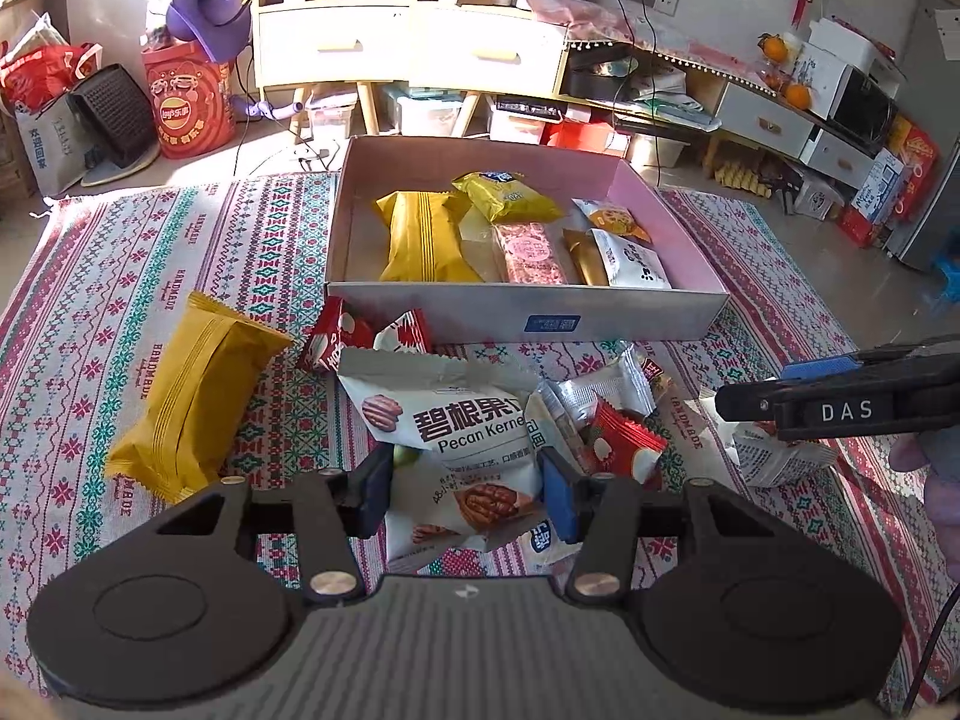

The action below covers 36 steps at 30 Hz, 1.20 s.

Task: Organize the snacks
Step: 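Lift the pecan bag with the left tool while the right grasps the second pecan bag, then lower both pecan bags into the box and open both tools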

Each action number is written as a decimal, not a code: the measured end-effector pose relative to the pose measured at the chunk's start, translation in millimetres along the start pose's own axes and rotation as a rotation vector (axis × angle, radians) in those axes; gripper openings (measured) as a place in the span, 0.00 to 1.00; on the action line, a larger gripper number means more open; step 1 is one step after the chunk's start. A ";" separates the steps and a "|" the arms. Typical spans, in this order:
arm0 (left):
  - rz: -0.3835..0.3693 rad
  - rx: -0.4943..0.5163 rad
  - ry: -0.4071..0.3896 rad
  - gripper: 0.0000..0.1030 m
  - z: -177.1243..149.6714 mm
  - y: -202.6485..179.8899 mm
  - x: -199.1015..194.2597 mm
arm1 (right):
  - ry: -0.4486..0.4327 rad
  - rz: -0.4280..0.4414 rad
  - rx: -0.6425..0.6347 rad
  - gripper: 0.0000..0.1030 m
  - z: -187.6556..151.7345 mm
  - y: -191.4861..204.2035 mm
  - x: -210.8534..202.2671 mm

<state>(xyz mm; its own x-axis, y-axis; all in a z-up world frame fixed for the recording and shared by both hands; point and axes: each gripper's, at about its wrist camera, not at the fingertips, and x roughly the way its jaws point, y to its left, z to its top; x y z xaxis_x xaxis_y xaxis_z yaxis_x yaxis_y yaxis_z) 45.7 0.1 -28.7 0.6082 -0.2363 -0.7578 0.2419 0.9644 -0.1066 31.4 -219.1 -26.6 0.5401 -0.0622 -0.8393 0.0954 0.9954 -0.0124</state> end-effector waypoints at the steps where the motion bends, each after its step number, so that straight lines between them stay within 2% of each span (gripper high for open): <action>1: 0.000 0.001 0.001 0.55 -0.2 0.0 0.2 | 0.014 -0.016 -0.021 0.59 -2.0 1.0 1.8; 4: 0.001 0.001 0.007 0.55 0.3 0.4 1.2 | 0.078 -0.034 -0.041 0.58 -6.7 1.7 10.2; 6: 0.001 0.003 0.008 0.55 -0.2 0.1 0.7 | 0.088 -0.057 -0.062 0.56 -9.2 3.6 12.4; 11: 0.007 0.028 0.005 0.55 -0.9 -2.4 -0.7 | 0.062 -0.064 -0.099 0.43 -8.8 10.1 4.9; 20: 0.003 0.038 -0.004 0.55 1.7 -4.3 -2.9 | 0.011 -0.030 -0.114 0.29 -0.7 13.1 -10.5; 25: -0.001 0.041 -0.004 0.55 1.7 -5.0 -2.8 | 0.019 -0.009 -0.103 0.29 0.8 9.5 -10.8; 29: -0.002 0.045 0.000 0.55 0.7 -5.4 -2.1 | 0.061 0.001 -0.053 0.39 1.0 2.2 -1.3; 32: -0.002 0.048 0.005 0.55 0.5 -6.0 -1.3 | 0.097 -0.002 -0.044 0.42 -3.2 0.9 8.2; 36: -0.002 0.054 0.009 0.55 0.3 -6.5 -0.7 | 0.084 -0.025 -0.079 0.36 -7.6 5.4 10.7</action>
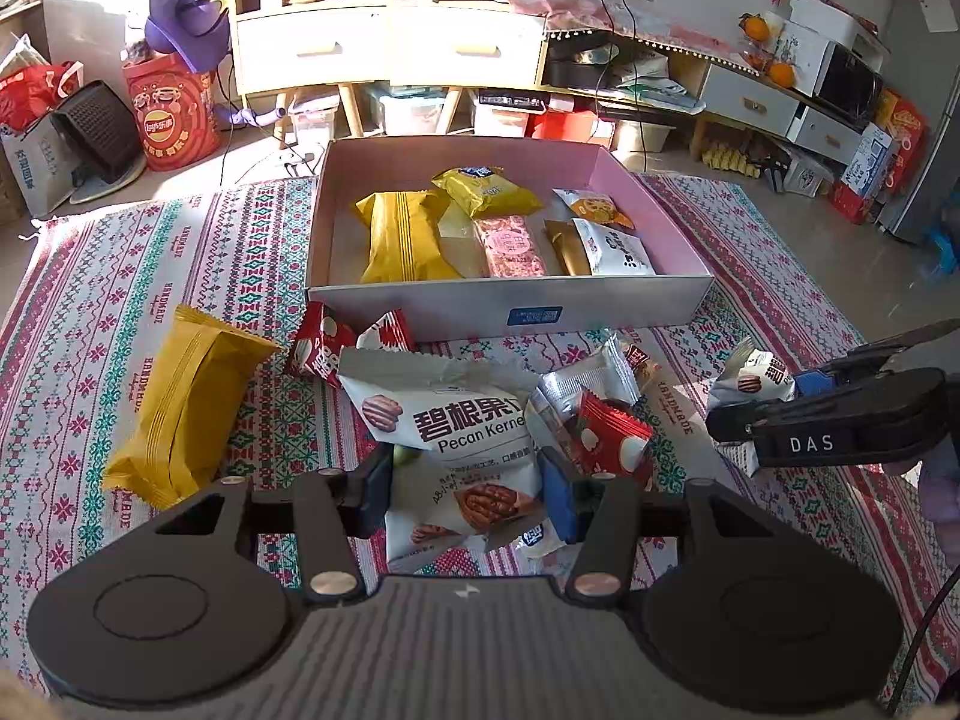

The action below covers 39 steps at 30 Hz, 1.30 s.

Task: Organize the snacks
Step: 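Lower both pecan bags into the box and open both tools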

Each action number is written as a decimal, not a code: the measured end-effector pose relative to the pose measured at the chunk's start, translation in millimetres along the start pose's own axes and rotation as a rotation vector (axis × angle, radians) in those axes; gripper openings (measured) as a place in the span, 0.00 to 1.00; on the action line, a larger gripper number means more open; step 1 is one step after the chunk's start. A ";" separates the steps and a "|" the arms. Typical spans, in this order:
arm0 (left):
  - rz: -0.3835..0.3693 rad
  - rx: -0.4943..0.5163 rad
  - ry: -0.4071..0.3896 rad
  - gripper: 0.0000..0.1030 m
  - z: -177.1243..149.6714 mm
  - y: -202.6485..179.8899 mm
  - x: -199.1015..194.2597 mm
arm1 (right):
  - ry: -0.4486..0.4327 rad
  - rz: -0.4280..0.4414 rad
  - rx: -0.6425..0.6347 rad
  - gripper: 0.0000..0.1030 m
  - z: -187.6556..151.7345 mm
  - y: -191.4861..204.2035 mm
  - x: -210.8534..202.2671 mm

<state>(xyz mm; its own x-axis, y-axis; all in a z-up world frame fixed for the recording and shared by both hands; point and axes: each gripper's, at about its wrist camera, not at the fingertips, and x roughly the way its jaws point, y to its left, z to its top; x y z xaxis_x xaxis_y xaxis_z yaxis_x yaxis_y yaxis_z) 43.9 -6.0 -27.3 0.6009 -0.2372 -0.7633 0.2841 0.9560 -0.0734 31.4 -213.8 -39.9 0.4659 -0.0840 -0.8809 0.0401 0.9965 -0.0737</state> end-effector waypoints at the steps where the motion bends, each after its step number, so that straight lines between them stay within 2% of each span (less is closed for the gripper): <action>1: 0.000 0.001 0.000 0.55 0.0 -0.1 -0.2 | -0.003 -0.006 -0.014 0.35 0.1 1.7 -1.0; 13: -0.010 0.001 -0.031 0.55 8.5 -0.9 -9.8 | -0.084 0.035 -0.008 0.32 9.7 3.1 -27.9; 22: 0.007 -0.020 -0.106 0.55 35.7 4.4 -14.8 | -0.170 0.063 0.069 0.32 32.7 -6.5 -42.1; 31: 0.015 -0.040 -0.158 0.55 83.6 11.6 11.9 | -0.225 0.092 0.157 0.32 71.6 -25.0 -27.1; 39: 0.046 -0.111 -0.139 0.55 117.9 33.1 56.0 | -0.221 0.098 0.189 0.32 103.9 -31.8 9.7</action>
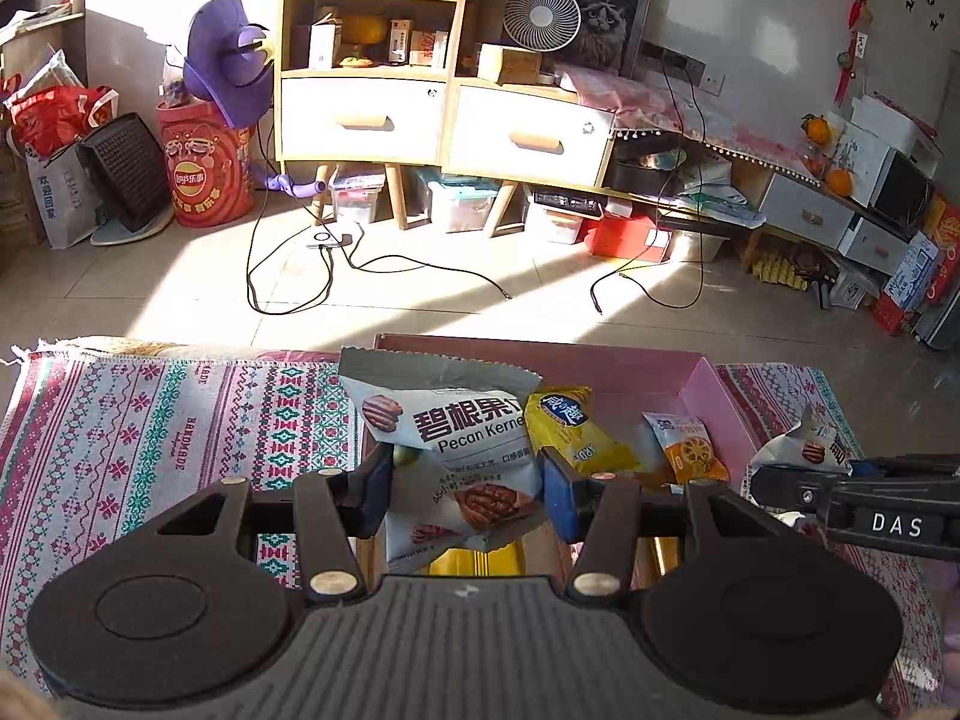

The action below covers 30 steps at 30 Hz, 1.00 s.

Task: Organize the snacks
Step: 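Lower both pecan bags into the box and open both tools, then withdraw both open tools from the box toward the snack pile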

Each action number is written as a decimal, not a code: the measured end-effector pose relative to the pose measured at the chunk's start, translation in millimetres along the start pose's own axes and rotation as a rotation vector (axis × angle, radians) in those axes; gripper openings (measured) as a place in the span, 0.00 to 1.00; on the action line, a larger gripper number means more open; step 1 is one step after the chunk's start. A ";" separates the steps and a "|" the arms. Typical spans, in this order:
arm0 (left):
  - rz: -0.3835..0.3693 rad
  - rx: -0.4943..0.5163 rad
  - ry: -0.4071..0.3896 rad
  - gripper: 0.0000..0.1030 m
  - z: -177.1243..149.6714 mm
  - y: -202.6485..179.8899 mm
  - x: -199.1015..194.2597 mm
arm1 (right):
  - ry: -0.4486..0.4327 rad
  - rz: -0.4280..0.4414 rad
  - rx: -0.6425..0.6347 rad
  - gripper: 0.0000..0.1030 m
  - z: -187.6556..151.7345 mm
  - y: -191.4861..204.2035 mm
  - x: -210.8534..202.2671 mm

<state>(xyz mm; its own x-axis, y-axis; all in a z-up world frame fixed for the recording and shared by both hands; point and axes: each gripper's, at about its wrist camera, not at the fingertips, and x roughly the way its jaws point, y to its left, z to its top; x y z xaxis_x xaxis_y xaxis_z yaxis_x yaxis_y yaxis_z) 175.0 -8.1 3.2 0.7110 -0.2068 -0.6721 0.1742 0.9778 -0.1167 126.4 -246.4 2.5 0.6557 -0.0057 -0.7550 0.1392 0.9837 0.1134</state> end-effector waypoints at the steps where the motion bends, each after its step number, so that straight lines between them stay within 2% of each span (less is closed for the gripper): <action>1: 0.002 -0.003 0.001 0.55 1.9 0.4 3.2 | 0.000 -0.001 0.002 0.32 1.6 0.6 2.9; 12: -0.009 -0.072 0.034 0.56 17.5 4.3 42.3 | -0.025 0.004 -0.006 0.34 19.9 11.6 27.3; 13: -0.008 -0.076 0.034 0.57 16.8 4.3 43.2 | -0.025 0.005 -0.001 0.36 21.0 11.6 28.7; 16: -0.012 -0.071 0.024 0.66 15.3 3.3 42.4 | -0.047 0.016 0.027 0.54 20.9 8.9 27.4; 18: -0.007 -0.060 0.012 0.73 13.3 1.7 36.8 | -0.058 0.026 0.031 0.56 20.7 7.9 24.7; 24: -0.024 -0.045 0.009 0.85 13.6 -3.1 22.5 | -0.054 0.019 0.044 0.67 17.4 4.4 14.1; 30: -0.014 -0.039 0.018 0.90 5.0 -2.6 3.1 | -0.053 0.002 0.059 0.77 9.8 -3.1 -2.3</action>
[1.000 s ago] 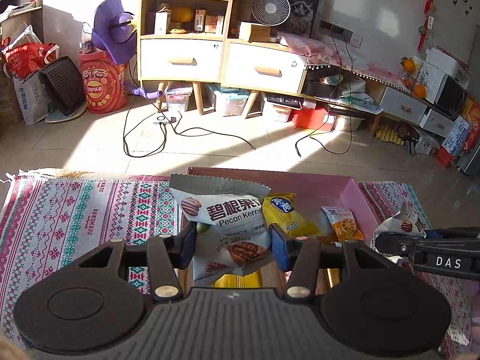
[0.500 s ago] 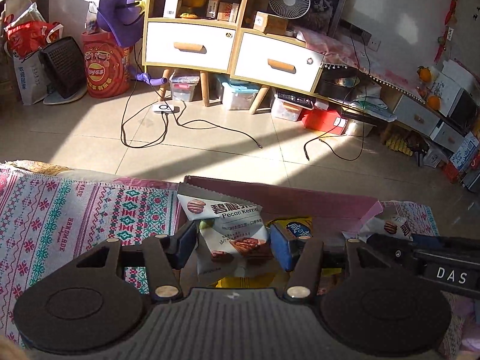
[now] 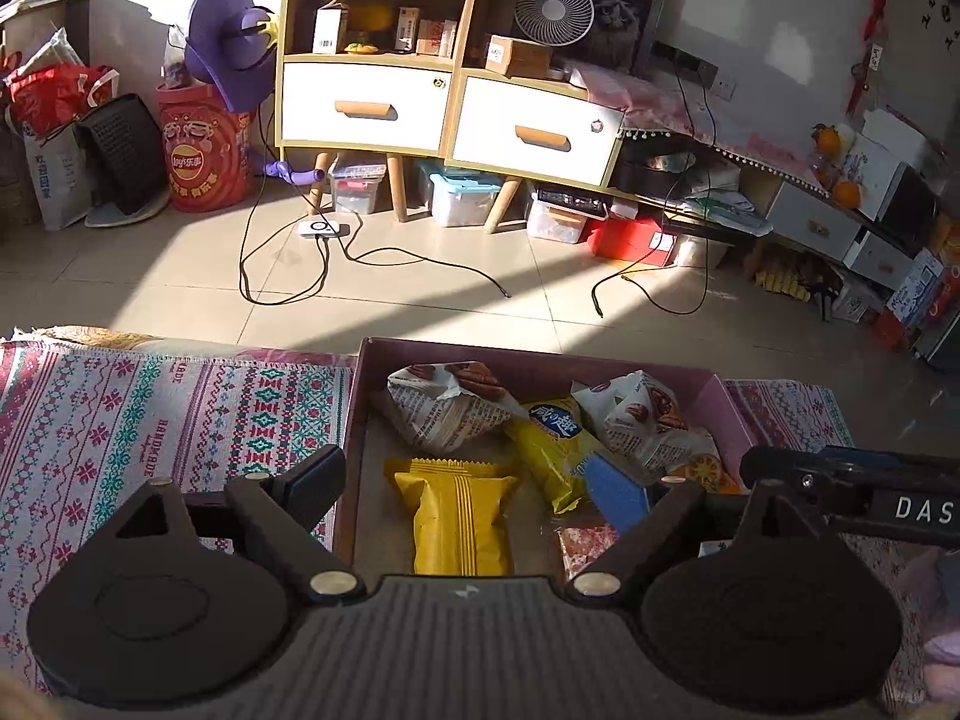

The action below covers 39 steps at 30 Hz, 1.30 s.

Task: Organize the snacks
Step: 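Withdraw both open tools from the box toward the snack pile, then grasp the large yellow pillow pack with the left tool while the right reaches for the white bread bag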

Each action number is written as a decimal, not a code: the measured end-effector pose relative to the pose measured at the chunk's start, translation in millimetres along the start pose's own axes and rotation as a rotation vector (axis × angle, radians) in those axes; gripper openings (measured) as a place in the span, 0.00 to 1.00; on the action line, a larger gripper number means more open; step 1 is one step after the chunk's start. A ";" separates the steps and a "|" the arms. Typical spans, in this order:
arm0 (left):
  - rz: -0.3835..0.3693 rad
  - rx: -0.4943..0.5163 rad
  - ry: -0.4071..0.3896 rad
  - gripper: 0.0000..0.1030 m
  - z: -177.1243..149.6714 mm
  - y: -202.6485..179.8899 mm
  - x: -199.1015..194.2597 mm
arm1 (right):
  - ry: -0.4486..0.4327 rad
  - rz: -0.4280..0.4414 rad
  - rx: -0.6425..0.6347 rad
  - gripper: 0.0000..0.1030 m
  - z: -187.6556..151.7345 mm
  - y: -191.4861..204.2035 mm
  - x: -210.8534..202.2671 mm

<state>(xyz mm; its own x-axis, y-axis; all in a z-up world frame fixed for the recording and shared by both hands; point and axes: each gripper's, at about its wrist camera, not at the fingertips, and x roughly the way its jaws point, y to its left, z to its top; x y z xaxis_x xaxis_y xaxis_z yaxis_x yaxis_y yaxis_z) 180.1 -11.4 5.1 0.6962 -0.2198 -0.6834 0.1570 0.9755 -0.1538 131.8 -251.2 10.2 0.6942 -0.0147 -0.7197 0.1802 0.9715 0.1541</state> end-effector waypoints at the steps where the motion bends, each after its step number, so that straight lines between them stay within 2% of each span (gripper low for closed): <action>1: 0.001 0.000 0.001 0.90 -1.7 0.1 -3.6 | 0.002 -0.002 0.005 0.78 -1.4 -1.4 -3.2; 5: 0.007 0.017 0.011 0.95 -10.5 -1.4 -22.4 | 0.003 0.003 0.023 0.85 -10.7 -6.9 -19.9; 11: 0.024 0.044 0.008 1.00 -30.5 -2.1 -53.3 | 0.025 -0.002 0.029 0.90 -29.1 -8.0 -40.0; 21: 0.058 0.105 0.052 1.00 -61.2 1.6 -88.8 | 0.029 0.005 -0.036 0.97 -65.3 6.6 -71.6; 26: 0.064 0.105 0.012 1.00 -84.7 16.5 -105.2 | 0.022 0.037 -0.076 0.99 -85.3 12.8 -78.6; 32: 0.039 0.080 -0.009 1.00 -101.7 36.8 -108.0 | -0.019 0.046 -0.190 0.99 -109.6 20.9 -79.9; 39: 0.083 0.185 -0.042 1.00 -125.7 48.1 -100.2 | -0.048 0.045 -0.261 0.99 -130.9 25.5 -70.3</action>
<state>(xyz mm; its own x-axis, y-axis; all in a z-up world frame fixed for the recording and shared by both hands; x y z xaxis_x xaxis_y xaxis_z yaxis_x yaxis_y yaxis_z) 29.9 57.6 -23.5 0.7402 -0.1423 -0.6572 0.2212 0.9745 0.0381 -3.6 -194.3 -23.9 0.7305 0.0247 -0.6825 -0.0328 0.9995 0.0011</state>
